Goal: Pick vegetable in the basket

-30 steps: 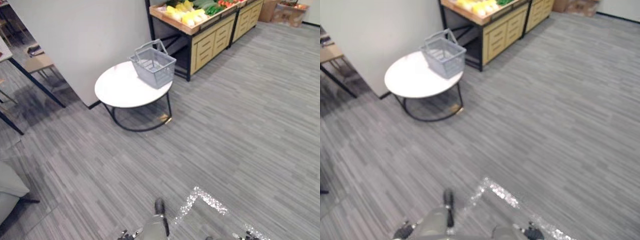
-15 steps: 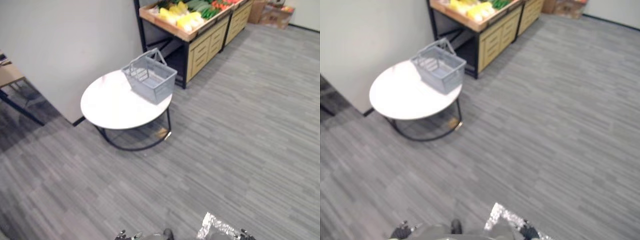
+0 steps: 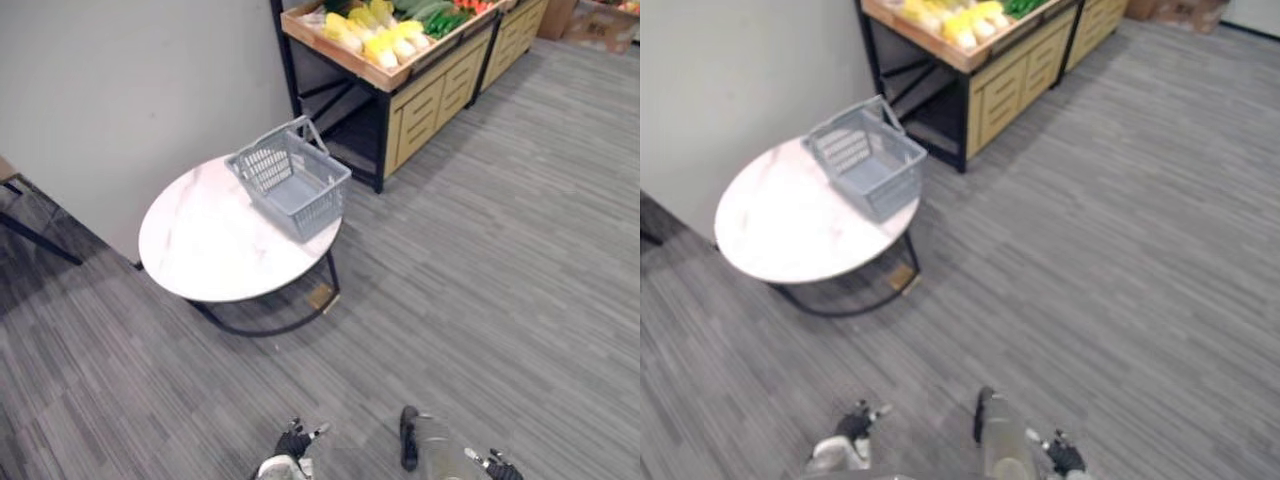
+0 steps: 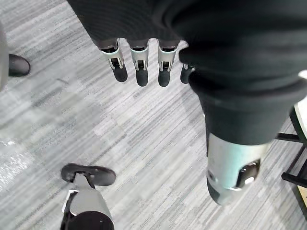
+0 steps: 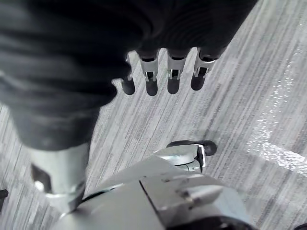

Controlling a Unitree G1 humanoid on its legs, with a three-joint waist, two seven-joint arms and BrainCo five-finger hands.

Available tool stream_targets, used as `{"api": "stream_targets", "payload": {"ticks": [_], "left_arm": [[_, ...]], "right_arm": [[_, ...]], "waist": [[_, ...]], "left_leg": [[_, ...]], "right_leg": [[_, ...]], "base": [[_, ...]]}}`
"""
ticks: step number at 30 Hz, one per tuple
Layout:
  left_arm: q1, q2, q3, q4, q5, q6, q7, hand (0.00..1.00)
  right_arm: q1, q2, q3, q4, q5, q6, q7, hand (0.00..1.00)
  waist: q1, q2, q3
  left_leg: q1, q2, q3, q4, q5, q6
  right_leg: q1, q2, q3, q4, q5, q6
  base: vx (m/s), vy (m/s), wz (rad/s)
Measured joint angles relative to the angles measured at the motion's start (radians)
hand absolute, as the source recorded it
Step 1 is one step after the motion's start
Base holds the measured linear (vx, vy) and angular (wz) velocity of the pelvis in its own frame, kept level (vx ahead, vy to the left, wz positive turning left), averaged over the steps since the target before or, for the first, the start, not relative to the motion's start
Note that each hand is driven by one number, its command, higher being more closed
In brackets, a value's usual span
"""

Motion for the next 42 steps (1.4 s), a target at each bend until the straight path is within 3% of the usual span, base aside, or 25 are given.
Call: {"api": "stream_targets", "payload": {"ticks": [2,4,5,7,9,12,14,15,16,17,18,19,20,21,22,26,27,30,31,33,34,36,39,41,42], "left_arm": [[0.002,-0.015,0.048,-0.009,0.0,0.015,-0.003,0.0],[0.003,-0.019,0.093,-0.023,0.0,0.02,-0.003,0.0],[0.003,-0.018,0.115,-0.032,-0.011,0.021,-0.003,0.0],[0.009,-0.009,0.13,-0.051,-0.025,0.021,-0.001,0.0],[0.021,-0.009,0.16,-0.074,-0.055,0.017,-0.001,0.0],[0.022,0.008,0.167,-0.079,-0.094,0.01,0.005,0.0],[0.025,0.019,0.166,-0.076,-0.098,0.01,0.017,0.0],[0.034,0.025,0.164,-0.076,-0.099,0.01,0.024,0.0],[0.044,0.028,0.158,-0.076,-0.098,0.009,0.027,0.0],[0.05,0.027,0.153,-0.072,-0.098,0.009,0.029,0.0],[0.068,0.026,0.137,-0.05,-0.098,0.005,0.034,0.0],[0.07,0.057,0.129,-0.038,-0.105,0.004,0.041,0.0],[0.07,0.073,0.115,-0.036,-0.105,0.003,0.045,0.0],[0.065,0.092,0.109,-0.029,-0.105,-0.003,0.046,0.0],[0.063,0.104,0.109,-0.016,-0.105,-0.004,0.047,0.0],[0.064,0.129,0.059,0.005,-0.103,-0.003,0.049,0.0],[0.064,0.135,0.036,0.013,-0.098,-0.003,0.05,0.0],[0.065,0.146,-0.049,0.024,-0.097,-0.002,0.051,0.0],[0.065,0.154,-0.066,0.024,-0.096,-0.001,0.052,0.0],[0.066,0.172,-0.094,0.032,-0.096,0.008,0.057,0.0],[0.066,0.172,-0.095,0.033,-0.096,0.011,0.06,0.0],[0.063,0.168,-0.095,0.031,-0.098,0.011,0.07,0.0],[0.063,0.167,-0.093,0.031,-0.099,0.011,0.083,0.0],[0.063,0.179,-0.091,0.032,-0.099,0.01,0.088,0.0],[0.062,0.184,-0.083,0.034,-0.098,0.008,0.089,0.0]], "right_arm": [[-0.003,-0.015,0.029,-0.002,-0.005,0.0,0.001,0.0],[-0.003,-0.019,0.04,-0.002,-0.028,0.003,0.004,0.0],[-0.002,-0.025,0.054,-0.002,-0.041,0.004,0.005,0.0],[-0.002,-0.034,0.079,-0.002,-0.046,0.01,0.005,0.0],[-0.001,-0.044,0.114,-0.001,-0.066,0.021,0.005,0.0],[0.001,-0.045,0.119,0.008,-0.068,0.024,0.005,0.0],[0.004,-0.043,0.13,0.009,-0.068,0.025,0.005,0.0],[0.005,-0.043,0.151,0.009,-0.068,0.024,0.005,0.0],[0.006,-0.047,0.169,0.008,-0.068,0.022,0.006,0.0],[0.009,-0.051,0.175,0.008,-0.068,0.02,0.006,0.0],[0.013,-0.068,0.198,0.01,-0.067,0.018,0.005,0.0],[0.005,-0.05,0.216,0.023,-0.068,0.018,0.004,0.0],[-0.001,-0.044,0.224,0.03,-0.067,0.011,0.006,0.0],[-0.011,-0.03,0.23,0.037,-0.067,0.001,0.006,0.0],[-0.021,-0.021,0.23,0.051,-0.065,-0.002,0.006,0.0],[-0.036,-0.011,0.23,0.05,-0.064,-0.009,0.008,0.0],[-0.036,-0.012,0.23,0.049,-0.063,-0.01,0.008,0.0],[-0.036,-0.032,0.244,0.043,-0.067,-0.012,0.008,0.0],[-0.037,-0.033,0.255,0.038,-0.067,-0.012,0.009,0.0],[-0.036,-0.045,0.325,-0.001,-0.068,-0.018,0.01,0.0],[-0.04,-0.049,0.354,-0.009,-0.068,-0.021,0.011,0.0],[-0.05,-0.064,0.382,-0.014,-0.067,-0.031,0.016,0.0],[-0.066,-0.067,0.389,-0.013,-0.066,-0.032,0.021,0.0],[-0.066,-0.061,0.404,-0.013,-0.065,-0.035,0.027,0.0],[-0.068,-0.052,0.416,-0.013,-0.063,-0.037,0.031,0.0]], "waist": [[-0.001,0.016,-0.008],[0.0,0.017,-0.007],[0.001,0.014,-0.003],[0.012,0.013,-0.002],[0.022,0.013,-0.002],[0.045,0.01,-0.002],[0.054,0.0,0.002],[0.054,-0.01,-0.001],[0.055,-0.013,0.0],[0.055,-0.008,-0.002],[0.059,0.011,-0.013],[0.05,-0.024,-0.028],[0.048,-0.041,-0.033],[0.052,-0.067,-0.036],[0.056,-0.08,-0.046],[0.057,-0.092,-0.069],[0.056,-0.09,-0.075],[0.047,-0.072,-0.072],[0.041,-0.076,-0.071],[0.025,-0.086,-0.066],[0.025,-0.085,-0.066],[0.022,-0.084,-0.065],[0.024,-0.072,-0.059],[0.025,-0.09,-0.055],[0.027,-0.107,-0.053]], "left_leg": [[-0.061,0.036,-0.043,0.144,0.055,-0.026],[-0.192,0.047,-0.115,0.393,0.202,-0.078],[-0.293,0.043,-0.157,0.601,0.261,-0.122],[-0.417,0.043,-0.103,0.846,0.223,-0.139],[-0.494,0.047,-0.011,0.883,0.144,-0.076],[-0.586,0.058,0.125,0.701,0.053,-0.014],[-0.59,0.054,0.194,0.514,0.054,-0.007],[-0.576,0.032,0.22,0.332,0.078,0.019],[-0.546,0.001,0.233,0.136,0.144,0.028],[-0.531,-0.008,0.23,0.054,0.184,0.027],[-0.517,-0.008,0.199,-0.037,0.286,0.046],[-0.517,-0.054,0.193,-0.025,0.293,0.063],[-0.52,-0.07,0.193,-0.028,0.282,0.07],[-0.52,-0.088,0.194,-0.031,0.264,0.073],[-0.516,-0.102,0.193,-0.029,0.253,0.077],[-0.474,-0.148,0.208,-0.042,0.213,0.105],[-0.455,-0.164,0.208,-0.057,0.201,0.111],[-0.374,-0.19,0.19,-0.105,0.161,0.116],[-0.36,-0.194,0.176,-0.104,0.151,0.122],[-0.312,-0.2,0.148,-0.107,0.136,0.11],[-0.296,-0.2,0.14,-0.106,0.129,0.106],[-0.291,-0.196,0.093,-0.102,0.129,0.102],[-0.305,-0.153,0.027,-0.084,0.124,0.055],[-0.312,-0.138,-0.019,-0.081,0.12,0.012],[-0.313,-0.13,-0.049,-0.085,0.119,-0.019]], "right_leg": [[0.056,0.027,-0.031,-0.041,-0.023,-0.017],[0.136,0.042,-0.051,-0.107,-0.033,-0.025],[0.203,0.045,-0.066,-0.158,-0.038,-0.031],[0.323,0.046,-0.067,-0.225,-0.046,-0.041],[0.438,0.038,-0.064,-0.298,-0.054,-0.04],[0.522,0.011,-0.064,-0.366,-0.054,-0.001],[0.559,-0.015,-0.059,-0.392,-0.057,0.021],[0.586,-0.04,-0.064,-0.404,-0.063,0.04],[0.611,-0.06,-0.066,-0.413,-0.074,0.064],[0.62,-0.063,-0.066,-0.415,-0.082,0.077],[0.645,-0.057,-0.064,-0.417,-0.102,0.109],[0.664,-0.092,-0.061,-0.427,-0.108,0.118],[0.661,-0.101,-0.052,-0.427,-0.095,0.103],[0.661,-0.113,-0.032,-0.431,-0.061,0.083],[0.664,-0.12,-0.012,-0.436,-0.017,0.089],[0.644,-0.164,0.045,-0.363,0.059,0.13],[0.61,-0.179,0.06,-0.282,0.063,0.13],[0.427,-0.202,0.12,0.145,0.153,0.134],[0.398,-0.198,0.119,0.218,0.135,0.119],[0.325,-0.194,0.061,0.341,0.013,0.094],[0.304,-0.196,0.028,0.324,-0.028,0.085],[0.272,-0.185,-0.01,0.138,-0.069,0.067],[0.263,-0.132,0.083,-0.135,-0.054,0.082],[0.264,-0.133,0.177,-0.256,-0.022,0.102],[0.264,-0.131,0.178,-0.25,0.038,0.164]], "base": [[0.4,-0.239,0.19],[0.36,-0.229,0.3],[0.38,-0.203,0.25],[0.33,-0.099,0.08],[0.26,-0.016,-0.02],[0.28,0.08,-0.04],[0.23,0.147,-0.07],[0.36,0.242,0.02],[0.38,0.266,0.07],[0.45,0.39,0.05],[0.38,0.338,0.22],[0.43,0.377,0.28],[0.34,0.254,0.38],[0.38,0.288,0.25],[0.31,0.23,0.2],[0.25,0.203,0.0],[0.27,0.282,-0.04],[0.21,0.193,0.14],[0.24,0.096,0.49],[0.15,0.004,0.46],[0.16,-0.056,0.42],[0.2,-0.144,0.64],[0.19,-0.271,0.59],[0.16,-0.391,0.66],[0.15,-0.592,0.56]]}}
